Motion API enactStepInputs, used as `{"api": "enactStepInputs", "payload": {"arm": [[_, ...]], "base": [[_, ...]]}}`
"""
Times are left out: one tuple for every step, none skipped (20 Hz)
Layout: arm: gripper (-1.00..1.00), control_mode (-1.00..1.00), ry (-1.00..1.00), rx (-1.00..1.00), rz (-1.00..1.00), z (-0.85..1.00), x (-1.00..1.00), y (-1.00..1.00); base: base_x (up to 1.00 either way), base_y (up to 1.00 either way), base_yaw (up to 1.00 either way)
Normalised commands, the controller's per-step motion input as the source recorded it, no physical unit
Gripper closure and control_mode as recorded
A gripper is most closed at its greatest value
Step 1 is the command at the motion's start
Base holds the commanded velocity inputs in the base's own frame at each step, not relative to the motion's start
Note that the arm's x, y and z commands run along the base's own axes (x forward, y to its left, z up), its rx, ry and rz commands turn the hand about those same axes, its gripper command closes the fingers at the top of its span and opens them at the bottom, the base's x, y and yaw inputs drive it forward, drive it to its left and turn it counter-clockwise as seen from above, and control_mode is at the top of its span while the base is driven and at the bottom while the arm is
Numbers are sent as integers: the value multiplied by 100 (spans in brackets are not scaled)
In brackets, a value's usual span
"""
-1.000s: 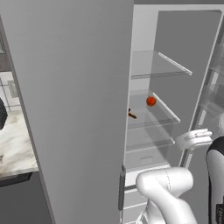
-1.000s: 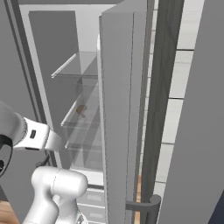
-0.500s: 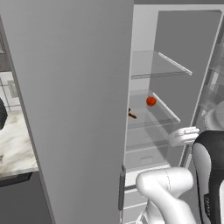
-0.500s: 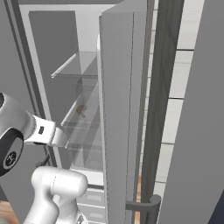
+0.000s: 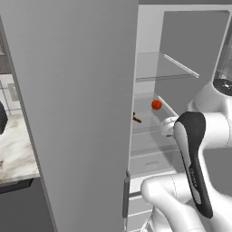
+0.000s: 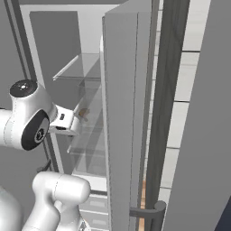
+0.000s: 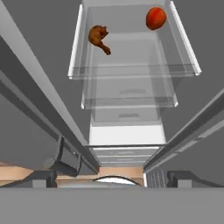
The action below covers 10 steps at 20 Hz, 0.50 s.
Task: Open the fridge, remove the apple, cucumber, and chicken drumstick, and place them on any counter.
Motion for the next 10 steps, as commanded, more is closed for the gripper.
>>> {"api": "enactStepInputs", "payload": {"arm": [[-100, -100, 0, -1, 0, -20, 58, 0], [-100, -100, 0, 0, 0, -20, 59, 0], [-100, -100, 0, 0, 0, -24, 54, 0], [-100, -100, 0, 0, 0, -25, 52, 0], [-100, -100, 0, 0, 0, -26, 56, 0], [-100, -100, 0, 0, 0, -28, 51, 0], [-100, -100, -4, 0, 0, -39, 51, 0], [-100, -100, -7, 0, 0, -41, 44, 0], [-100, -100, -6, 0, 1, -36, 41, 0], [-100, -100, -5, 0, 1, -34, 43, 0]], "base": [[0, 0, 0], [0, 0, 0], [0, 0, 0], [0, 0, 0], [0, 0, 0], [0, 0, 0], [0, 0, 0], [0, 0, 0], [0, 0, 0], [0, 0, 0]]}}
